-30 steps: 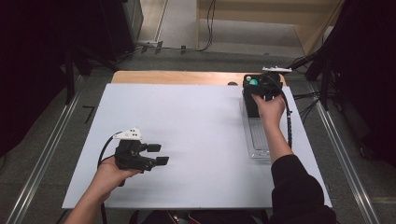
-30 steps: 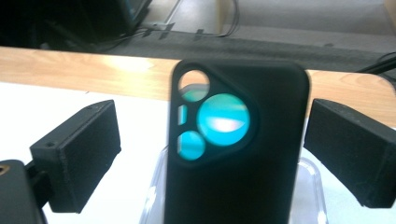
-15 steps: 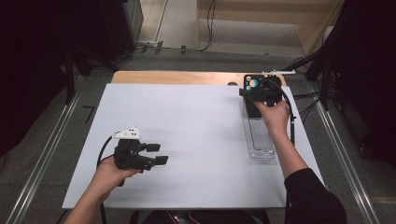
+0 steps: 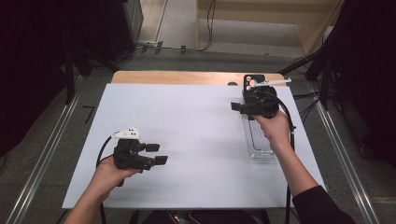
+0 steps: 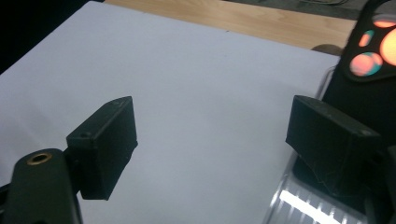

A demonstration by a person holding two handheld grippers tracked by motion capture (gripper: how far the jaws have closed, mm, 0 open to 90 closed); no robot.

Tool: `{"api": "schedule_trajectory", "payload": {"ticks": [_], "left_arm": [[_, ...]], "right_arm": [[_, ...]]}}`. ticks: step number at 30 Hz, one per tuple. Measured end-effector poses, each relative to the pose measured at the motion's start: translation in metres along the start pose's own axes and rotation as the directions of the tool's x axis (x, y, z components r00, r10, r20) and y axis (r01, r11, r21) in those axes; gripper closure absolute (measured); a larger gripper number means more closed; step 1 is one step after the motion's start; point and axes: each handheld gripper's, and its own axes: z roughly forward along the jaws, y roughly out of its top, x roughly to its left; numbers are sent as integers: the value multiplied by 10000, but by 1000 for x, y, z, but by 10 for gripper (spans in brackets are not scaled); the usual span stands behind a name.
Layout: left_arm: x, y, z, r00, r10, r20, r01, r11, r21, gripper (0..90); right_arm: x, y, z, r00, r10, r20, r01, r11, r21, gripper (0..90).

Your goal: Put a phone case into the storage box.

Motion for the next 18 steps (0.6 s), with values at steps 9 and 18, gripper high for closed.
{"api": "schedule_trajectory", "payload": {"ticks": [9,18], "left_arm": [[-2,0,0,10000,-12,4,12,10000,52,327],[-2,-5,-6,10000,-22,-53,23,10000,47,327]], "right_arm": [[21,-16,-7,9949,-439,-910,443,9990,20,152],[33,-40,-12,9841,-832,-1571,869,9961,169,198]]}}
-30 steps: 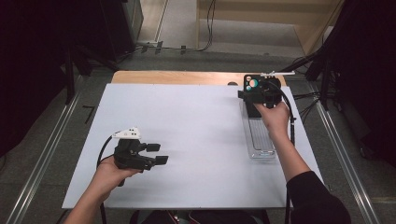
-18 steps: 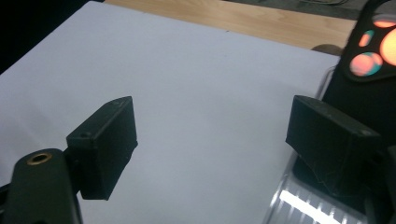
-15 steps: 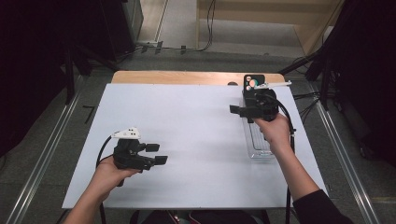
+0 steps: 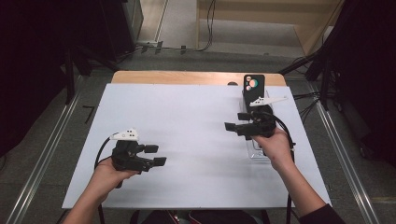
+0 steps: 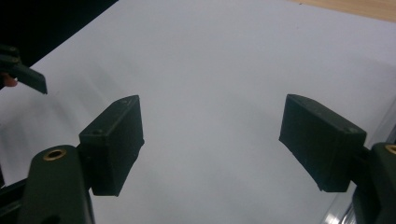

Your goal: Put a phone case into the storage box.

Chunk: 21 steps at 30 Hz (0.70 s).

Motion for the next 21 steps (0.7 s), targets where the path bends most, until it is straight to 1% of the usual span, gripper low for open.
{"api": "schedule_trajectory", "payload": {"ticks": [4,6,8,11,14,17,18,21], "left_arm": [[0,-4,-4,10000,-37,-66,36,10000,-3,327],[0,-6,-5,10000,-55,-71,55,10000,-26,327],[0,-7,-6,9999,-75,-86,75,10000,-38,327],[0,-8,-6,9999,-80,-138,79,10000,-23,327],[0,-9,-7,9999,-61,-130,60,10000,-61,327],[-1,-10,-7,9998,-56,-166,55,10000,-38,327],[-2,-10,-7,9998,-52,-169,51,10000,-29,328],[-2,-11,-7,9999,-72,-153,72,10000,-55,327]], "right_arm": [[6,-9,-3,9995,-131,-286,133,9999,90,207],[9,-14,-5,9988,-277,-403,282,9995,126,210],[13,-19,-5,9979,-499,-410,508,9985,212,214],[18,-25,-6,9962,-641,-588,661,9973,324,214],[21,-33,-7,9939,-731,-821,764,9964,376,216],[23,-41,-9,9903,-1041,-917,1086,9930,463,216],[23,-45,-11,9884,-1121,-1022,1172,9920,463,216],[23,-52,-15,9848,-1204,-1249,1280,9903,540,217]]}}
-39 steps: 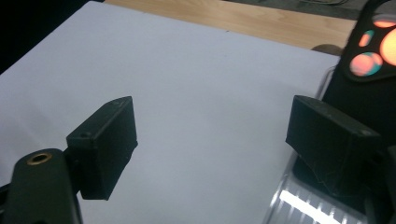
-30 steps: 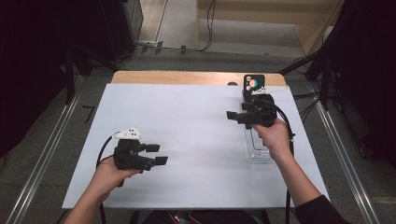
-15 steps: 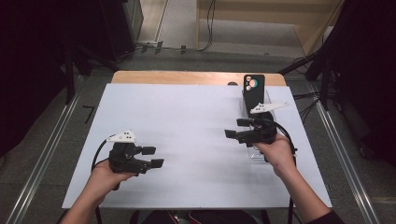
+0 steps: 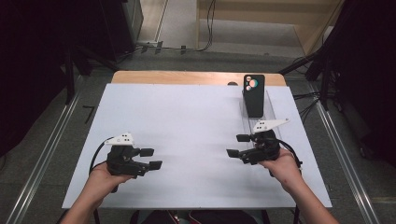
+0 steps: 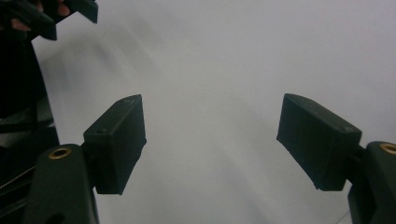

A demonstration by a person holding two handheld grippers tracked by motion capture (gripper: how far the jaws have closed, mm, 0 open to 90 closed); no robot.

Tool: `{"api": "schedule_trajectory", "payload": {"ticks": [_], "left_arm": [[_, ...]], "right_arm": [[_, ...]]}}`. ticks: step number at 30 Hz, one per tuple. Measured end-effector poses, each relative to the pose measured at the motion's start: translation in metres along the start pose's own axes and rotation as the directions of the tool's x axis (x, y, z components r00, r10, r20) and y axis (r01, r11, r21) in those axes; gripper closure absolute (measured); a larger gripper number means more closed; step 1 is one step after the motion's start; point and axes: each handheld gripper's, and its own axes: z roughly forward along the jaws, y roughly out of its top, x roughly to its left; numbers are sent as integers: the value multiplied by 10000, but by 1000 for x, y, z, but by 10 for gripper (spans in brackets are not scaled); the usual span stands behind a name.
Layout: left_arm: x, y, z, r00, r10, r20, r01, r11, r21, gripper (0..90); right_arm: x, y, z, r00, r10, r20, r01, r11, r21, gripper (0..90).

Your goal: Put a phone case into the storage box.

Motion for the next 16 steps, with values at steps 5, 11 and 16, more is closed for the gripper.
{"api": "schedule_trajectory", "payload": {"ticks": [5,11,16], "left_arm": [[-1,-2,-1,10000,-12,14,12,10000,-6,327],[-4,-6,-1,10000,-5,37,5,10000,51,327],[-5,-7,-1,10000,-46,53,45,9999,110,327]], "right_arm": [[2,-13,-6,9999,-150,-29,150,9998,142,218],[7,-28,-10,9983,-559,-151,564,9978,338,218],[7,-34,-9,9981,-597,-162,605,9969,497,217]]}}
